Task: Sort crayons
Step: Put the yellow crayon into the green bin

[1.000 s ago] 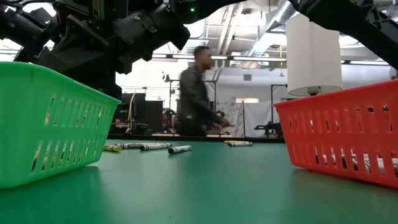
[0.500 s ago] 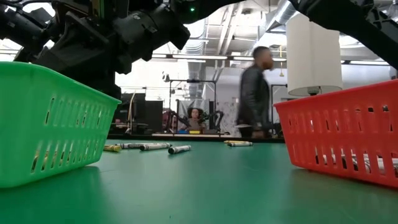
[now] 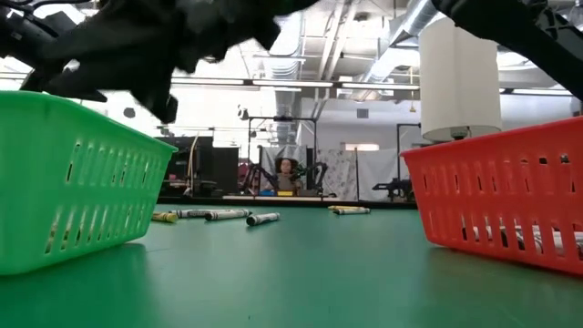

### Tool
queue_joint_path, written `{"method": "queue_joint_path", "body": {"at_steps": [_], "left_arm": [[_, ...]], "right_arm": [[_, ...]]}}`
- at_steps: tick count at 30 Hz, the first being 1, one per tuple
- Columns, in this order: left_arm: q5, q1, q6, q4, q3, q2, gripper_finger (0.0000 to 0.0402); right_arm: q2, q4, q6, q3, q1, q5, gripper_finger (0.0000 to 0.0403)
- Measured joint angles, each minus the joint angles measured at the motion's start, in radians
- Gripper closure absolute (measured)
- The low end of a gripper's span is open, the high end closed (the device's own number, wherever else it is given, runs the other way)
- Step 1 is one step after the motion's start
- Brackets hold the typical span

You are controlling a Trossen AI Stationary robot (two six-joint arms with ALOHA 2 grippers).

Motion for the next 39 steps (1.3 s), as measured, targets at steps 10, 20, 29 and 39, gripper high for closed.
{"method": "queue_joint_path", "body": {"at_steps": [10,20,29,39], "left_arm": [[0.016,0.0,0.0,-0.002,0.0,0.0,0.0178],[0.015,0.0,0.003,-0.004,0.0,0.0,0.0178],[0.014,0.0,0.003,-0.005,0.0,0.0,0.0178],[0.015,0.0,0.003,-0.006,0.0,0.0,0.0178]], "right_arm": [[-0.063,-0.246,-0.15,0.076,-0.109,0.192,0.0295],[-0.002,-0.37,-0.371,0.07,-0.179,0.402,0.0295],[0.049,-0.367,-0.507,0.071,-0.184,0.508,0.0295],[0.053,-0.38,-0.549,0.07,-0.179,0.511,0.0295]]}}
